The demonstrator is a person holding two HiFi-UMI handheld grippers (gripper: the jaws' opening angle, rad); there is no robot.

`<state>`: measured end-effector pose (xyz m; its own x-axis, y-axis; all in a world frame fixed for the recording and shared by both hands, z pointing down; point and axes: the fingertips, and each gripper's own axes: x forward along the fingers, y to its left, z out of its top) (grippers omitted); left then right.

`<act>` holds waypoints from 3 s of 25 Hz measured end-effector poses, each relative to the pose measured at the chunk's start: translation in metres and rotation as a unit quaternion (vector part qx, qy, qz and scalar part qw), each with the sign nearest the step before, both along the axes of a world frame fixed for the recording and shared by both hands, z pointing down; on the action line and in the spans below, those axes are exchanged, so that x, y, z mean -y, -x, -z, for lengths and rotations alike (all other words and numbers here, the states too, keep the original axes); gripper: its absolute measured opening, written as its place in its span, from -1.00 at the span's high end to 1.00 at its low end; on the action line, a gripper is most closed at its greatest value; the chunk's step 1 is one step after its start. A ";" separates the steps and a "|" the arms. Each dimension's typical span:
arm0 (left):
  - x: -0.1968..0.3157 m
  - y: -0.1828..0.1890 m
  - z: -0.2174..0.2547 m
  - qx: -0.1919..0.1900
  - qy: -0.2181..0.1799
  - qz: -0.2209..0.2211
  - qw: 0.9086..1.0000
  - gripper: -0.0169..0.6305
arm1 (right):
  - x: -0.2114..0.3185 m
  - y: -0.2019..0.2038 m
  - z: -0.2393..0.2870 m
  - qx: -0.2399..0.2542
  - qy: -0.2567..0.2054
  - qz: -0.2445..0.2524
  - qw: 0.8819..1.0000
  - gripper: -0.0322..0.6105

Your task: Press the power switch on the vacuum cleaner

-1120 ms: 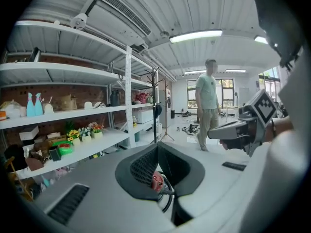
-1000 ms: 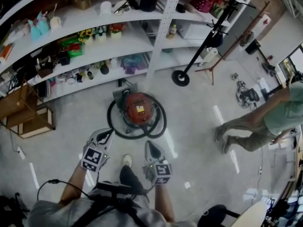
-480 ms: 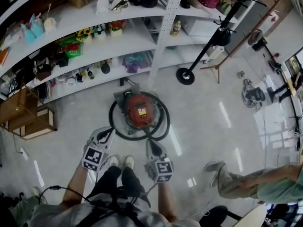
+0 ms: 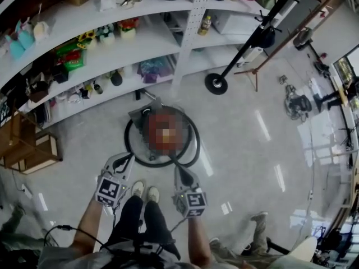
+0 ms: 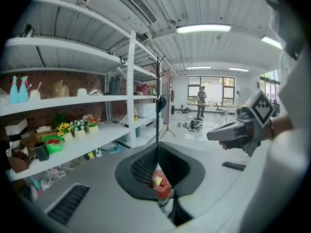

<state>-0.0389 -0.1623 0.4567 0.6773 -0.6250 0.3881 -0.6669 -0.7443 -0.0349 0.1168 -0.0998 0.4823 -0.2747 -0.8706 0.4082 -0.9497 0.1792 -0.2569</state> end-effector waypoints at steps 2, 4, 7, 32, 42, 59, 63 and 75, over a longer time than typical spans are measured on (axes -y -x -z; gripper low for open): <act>0.010 0.001 -0.011 0.001 0.006 -0.004 1.000 0.92 | 0.009 0.000 -0.008 0.001 0.008 -0.010 1.000 0.86; 0.021 0.001 -0.023 -0.001 0.015 -0.004 1.000 0.92 | 0.017 0.001 -0.020 -0.002 0.015 -0.015 1.000 0.86; 0.037 -0.001 -0.044 -0.005 0.026 -0.002 1.000 0.92 | 0.028 0.000 -0.041 -0.007 0.020 -0.016 1.000 0.86; 0.074 -0.015 -0.187 0.014 0.061 -0.009 0.998 0.92 | 0.075 -0.020 -0.184 0.002 0.068 -0.009 0.998 0.86; 0.075 -0.019 -0.240 0.018 0.082 -0.016 0.996 0.92 | 0.089 -0.017 -0.245 0.003 0.090 0.000 0.996 0.86; 0.077 -0.015 -0.305 0.010 0.116 -0.010 0.993 0.92 | 0.117 -0.017 -0.340 0.007 0.119 0.006 0.993 0.86; 0.077 -0.013 -0.307 0.010 0.121 -0.008 0.993 0.92 | 0.126 -0.019 -0.359 0.015 0.130 0.007 0.991 0.86; 0.075 -0.005 -0.314 0.014 0.122 -0.005 0.992 0.92 | 0.154 -0.017 -0.391 0.000 0.134 0.005 0.991 0.86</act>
